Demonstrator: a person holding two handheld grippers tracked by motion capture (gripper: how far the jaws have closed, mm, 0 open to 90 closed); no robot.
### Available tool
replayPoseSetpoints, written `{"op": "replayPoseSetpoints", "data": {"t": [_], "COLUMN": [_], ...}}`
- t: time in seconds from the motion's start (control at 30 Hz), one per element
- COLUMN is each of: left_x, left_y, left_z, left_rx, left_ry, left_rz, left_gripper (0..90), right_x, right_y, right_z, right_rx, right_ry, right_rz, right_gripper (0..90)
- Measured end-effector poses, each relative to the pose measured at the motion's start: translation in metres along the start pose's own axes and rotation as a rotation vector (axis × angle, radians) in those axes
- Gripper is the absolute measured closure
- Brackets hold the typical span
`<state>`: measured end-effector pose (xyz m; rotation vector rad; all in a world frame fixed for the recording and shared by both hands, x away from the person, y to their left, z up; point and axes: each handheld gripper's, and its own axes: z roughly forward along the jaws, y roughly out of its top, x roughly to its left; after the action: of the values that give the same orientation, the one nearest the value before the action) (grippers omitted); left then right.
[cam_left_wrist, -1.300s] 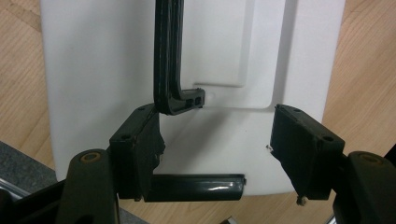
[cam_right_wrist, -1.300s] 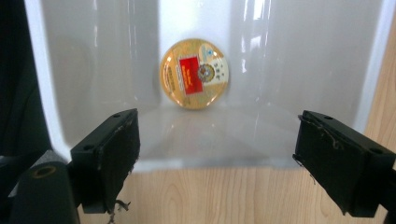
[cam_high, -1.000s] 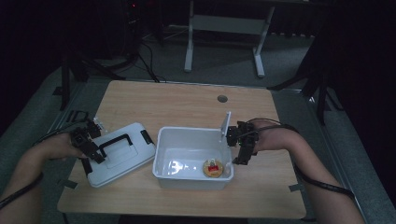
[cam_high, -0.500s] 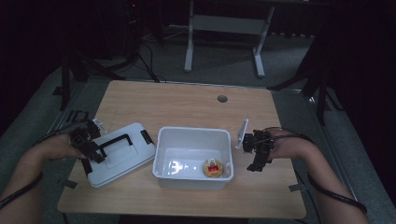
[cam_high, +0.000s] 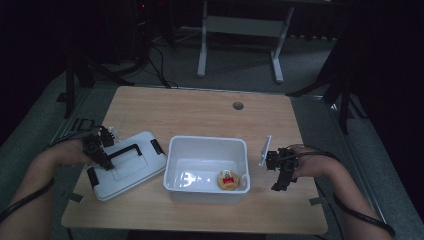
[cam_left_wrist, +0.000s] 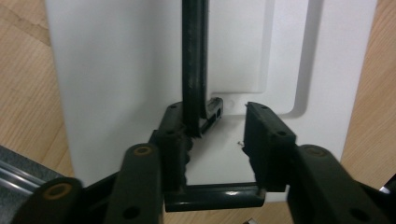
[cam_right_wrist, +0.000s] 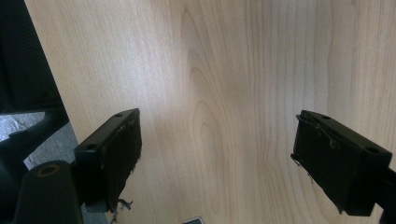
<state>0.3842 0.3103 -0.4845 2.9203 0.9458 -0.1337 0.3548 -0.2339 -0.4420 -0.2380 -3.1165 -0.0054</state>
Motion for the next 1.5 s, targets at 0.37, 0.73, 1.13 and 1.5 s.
{"op": "replayPoseSetpoints", "data": {"t": [0.37,0.73,1.13,1.5], "left_x": [-0.002,-0.004,-0.004,-0.004], "left_y": [0.009,0.009,0.008,0.006], "left_z": [0.008,0.009,0.009,0.009], "left_rx": [0.061,0.063,0.061,0.042], "left_ry": [0.018,0.003,0.009,0.004], "left_rz": [-0.002,-0.024,-0.019,-0.017], "left_gripper": [77.1,83.3,83.5,83.1], "right_x": [-0.002,-0.006,-0.007,-0.008], "right_y": [-0.009,-0.018,-0.027,-0.026], "right_z": [0.007,0.016,0.021,0.023], "right_rx": [-0.001,0.013,0.007,0.008], "right_ry": [0.011,0.011,0.011,0.02], "right_rz": [0.025,0.06,0.084,0.086], "right_gripper": [15.1,15.1,15.1,15.1]}}
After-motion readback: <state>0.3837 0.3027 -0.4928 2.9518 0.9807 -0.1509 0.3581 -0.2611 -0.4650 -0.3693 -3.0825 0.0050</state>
